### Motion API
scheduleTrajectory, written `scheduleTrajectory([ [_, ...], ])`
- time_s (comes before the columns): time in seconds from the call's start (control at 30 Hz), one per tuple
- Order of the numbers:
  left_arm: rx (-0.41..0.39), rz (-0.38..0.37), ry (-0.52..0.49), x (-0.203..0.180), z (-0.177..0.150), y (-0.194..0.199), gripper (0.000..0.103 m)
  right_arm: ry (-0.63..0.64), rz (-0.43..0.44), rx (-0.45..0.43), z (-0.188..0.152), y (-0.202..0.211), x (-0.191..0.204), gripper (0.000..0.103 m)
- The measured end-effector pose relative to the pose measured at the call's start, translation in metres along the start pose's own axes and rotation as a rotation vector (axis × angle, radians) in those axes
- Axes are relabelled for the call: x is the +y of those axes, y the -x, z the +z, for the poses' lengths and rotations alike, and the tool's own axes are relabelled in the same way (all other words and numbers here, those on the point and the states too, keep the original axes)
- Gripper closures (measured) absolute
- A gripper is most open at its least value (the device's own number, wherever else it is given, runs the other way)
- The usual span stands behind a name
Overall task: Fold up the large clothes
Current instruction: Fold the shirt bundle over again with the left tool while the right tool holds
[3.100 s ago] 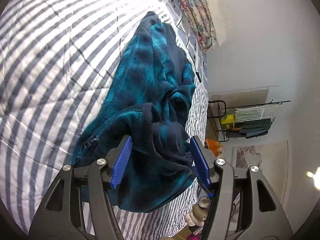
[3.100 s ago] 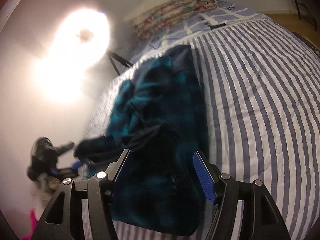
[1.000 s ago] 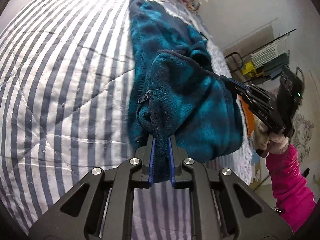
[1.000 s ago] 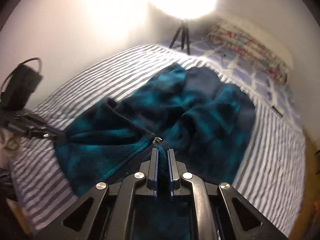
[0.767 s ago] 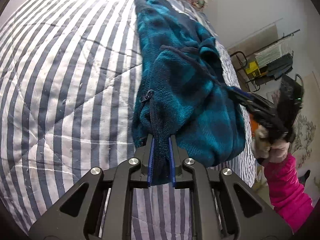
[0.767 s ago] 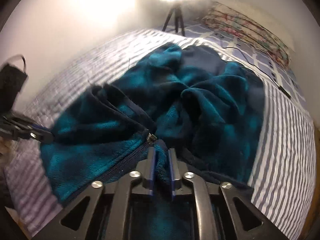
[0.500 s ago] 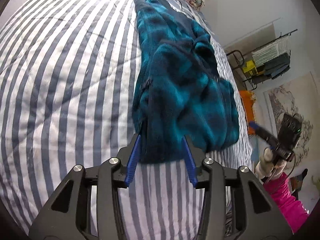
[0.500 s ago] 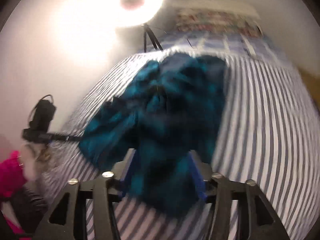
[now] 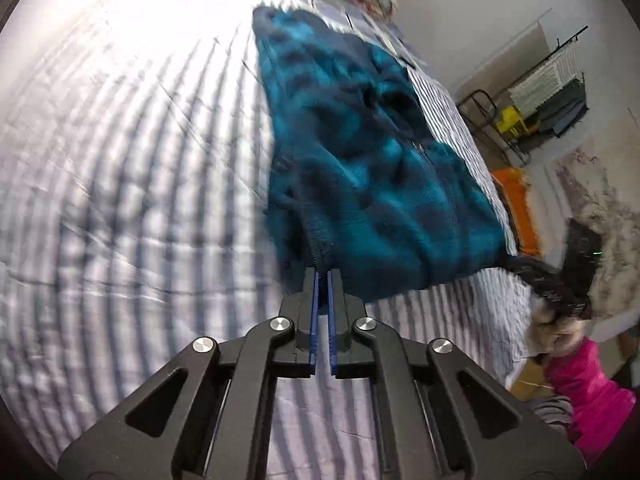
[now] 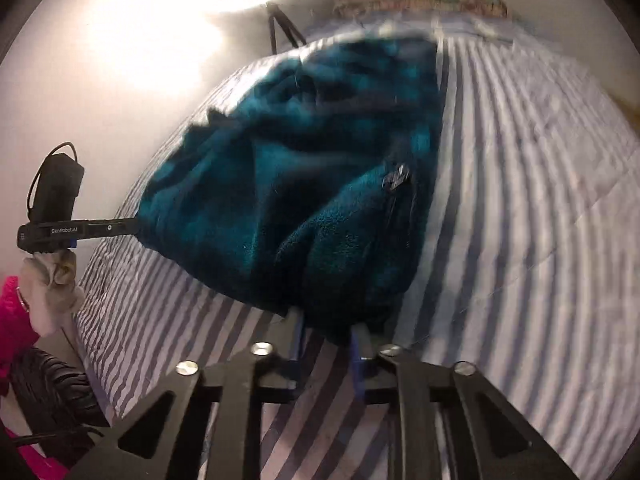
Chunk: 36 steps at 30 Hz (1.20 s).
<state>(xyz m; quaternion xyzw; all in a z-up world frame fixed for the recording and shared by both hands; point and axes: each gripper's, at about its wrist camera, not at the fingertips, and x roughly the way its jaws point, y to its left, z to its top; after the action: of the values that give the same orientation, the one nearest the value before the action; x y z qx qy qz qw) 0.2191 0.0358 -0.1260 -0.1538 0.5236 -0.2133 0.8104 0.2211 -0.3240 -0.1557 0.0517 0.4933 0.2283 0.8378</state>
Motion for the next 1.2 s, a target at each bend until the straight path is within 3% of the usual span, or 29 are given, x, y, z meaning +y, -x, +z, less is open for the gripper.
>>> scheduleTrajectory([
  [0.1, 0.066, 0.026, 0.042, 0.021, -0.008, -0.018, 0.102, -0.008, 0.002, -0.078, 0.004, 0.025, -0.009, 0.092],
  [0.17, 0.113, 0.022, 0.067, 0.028, -0.014, -0.032, 0.102, -0.060, -0.005, -0.023, 0.000, 0.006, -0.024, 0.092],
  [0.23, 0.093, 0.021, 0.038, 0.023, -0.012, -0.026, 0.102, -0.057, -0.012, 0.036, -0.009, -0.016, -0.020, 0.090],
  [0.4, 0.039, 0.057, -0.013, 0.014, -0.007, -0.002, 0.102, -0.068, 0.033, 0.012, -0.008, 0.004, -0.025, 0.073],
  [0.53, -0.062, 0.063, -0.046, 0.000, 0.001, 0.026, 0.102, -0.025, -0.038, -0.080, 0.005, 0.042, -0.028, 0.069],
  [0.63, -0.076, 0.035, -0.095, -0.022, 0.013, 0.016, 0.102, 0.004, 0.016, -0.164, 0.024, 0.055, -0.022, 0.069],
  [0.77, -0.084, 0.039, -0.106, -0.035, 0.043, -0.016, 0.102, 0.064, 0.032, -0.190, 0.050, 0.031, -0.002, 0.069],
  [0.87, -0.072, 0.095, -0.117, -0.037, 0.059, -0.045, 0.102, 0.104, -0.001, -0.206, 0.067, 0.003, 0.009, 0.069],
  [0.97, -0.013, 0.144, -0.089, -0.021, 0.065, -0.076, 0.102, 0.094, -0.044, -0.145, 0.078, -0.029, 0.002, 0.070],
  [1.03, 0.001, 0.130, -0.072, -0.011, 0.063, -0.090, 0.102, 0.095, -0.148, -0.051, 0.079, -0.060, -0.010, 0.079],
  [1.2, 0.023, 0.078, -0.100, -0.010, 0.071, -0.081, 0.102, 0.007, -0.075, -0.033, 0.069, -0.071, -0.034, 0.078],
])
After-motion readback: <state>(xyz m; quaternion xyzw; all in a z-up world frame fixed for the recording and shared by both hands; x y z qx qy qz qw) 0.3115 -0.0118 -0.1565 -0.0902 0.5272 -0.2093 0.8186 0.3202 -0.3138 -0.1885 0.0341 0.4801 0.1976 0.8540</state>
